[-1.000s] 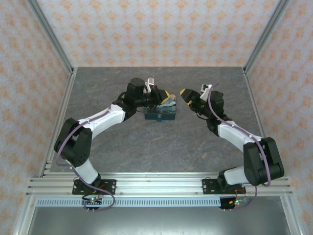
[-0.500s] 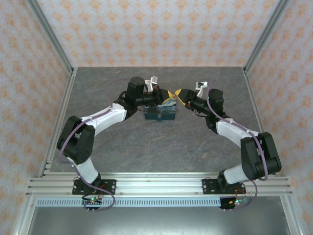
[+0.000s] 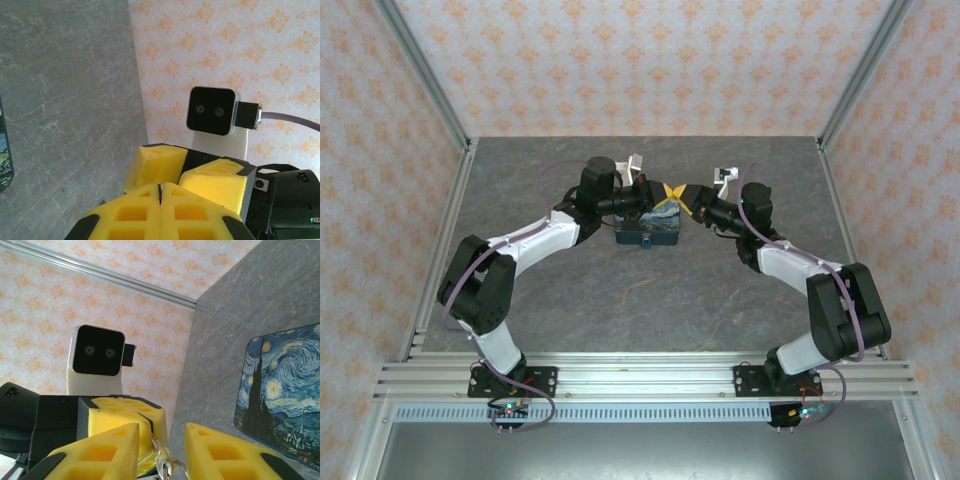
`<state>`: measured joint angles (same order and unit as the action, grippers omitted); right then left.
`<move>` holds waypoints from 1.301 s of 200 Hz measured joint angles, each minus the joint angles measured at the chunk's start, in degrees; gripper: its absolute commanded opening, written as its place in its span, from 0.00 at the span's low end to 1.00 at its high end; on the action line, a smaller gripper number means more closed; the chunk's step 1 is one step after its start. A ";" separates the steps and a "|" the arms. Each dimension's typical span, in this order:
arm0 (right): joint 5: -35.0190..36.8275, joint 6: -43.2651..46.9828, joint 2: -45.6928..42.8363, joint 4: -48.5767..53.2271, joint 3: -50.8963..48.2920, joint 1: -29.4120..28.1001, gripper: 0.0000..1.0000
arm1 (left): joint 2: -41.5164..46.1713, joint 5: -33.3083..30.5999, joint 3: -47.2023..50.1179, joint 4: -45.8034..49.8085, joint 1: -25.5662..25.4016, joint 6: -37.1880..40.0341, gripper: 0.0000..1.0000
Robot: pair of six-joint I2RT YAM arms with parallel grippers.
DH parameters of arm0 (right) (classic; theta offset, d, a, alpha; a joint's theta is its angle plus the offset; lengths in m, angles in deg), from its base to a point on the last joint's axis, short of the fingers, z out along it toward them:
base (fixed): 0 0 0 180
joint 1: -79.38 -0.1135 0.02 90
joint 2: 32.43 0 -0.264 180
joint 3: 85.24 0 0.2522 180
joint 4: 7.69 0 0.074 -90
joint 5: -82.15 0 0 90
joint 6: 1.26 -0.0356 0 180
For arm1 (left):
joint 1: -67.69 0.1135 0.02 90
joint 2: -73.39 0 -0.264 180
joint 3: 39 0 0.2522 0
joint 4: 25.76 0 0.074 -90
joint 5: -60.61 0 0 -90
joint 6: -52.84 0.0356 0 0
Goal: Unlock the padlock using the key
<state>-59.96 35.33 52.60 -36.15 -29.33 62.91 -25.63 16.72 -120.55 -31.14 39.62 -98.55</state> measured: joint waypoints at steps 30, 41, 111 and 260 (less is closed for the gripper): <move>-0.02 0.02 0.00 -0.31 -0.02 0.00 0.23 | -0.15 -0.02 0.00 -0.02 0.00 -0.04 0.00; -0.02 -0.07 0.00 -0.31 -0.04 0.00 0.22 | -0.15 -0.02 0.00 -0.02 0.00 -0.04 0.00; 0.20 -0.15 0.00 -0.74 -0.98 0.00 0.14 | -0.55 -0.04 0.00 -0.02 0.00 -0.24 0.00; 9.92 16.41 -10.40 17.73 -2.08 -2.29 0.00 | -0.76 -5.38 -2.25 4.63 0.11 -10.62 0.58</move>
<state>-50.04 51.74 42.20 -18.42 -31.40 60.62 -26.40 11.34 -122.80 -26.50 39.73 -109.17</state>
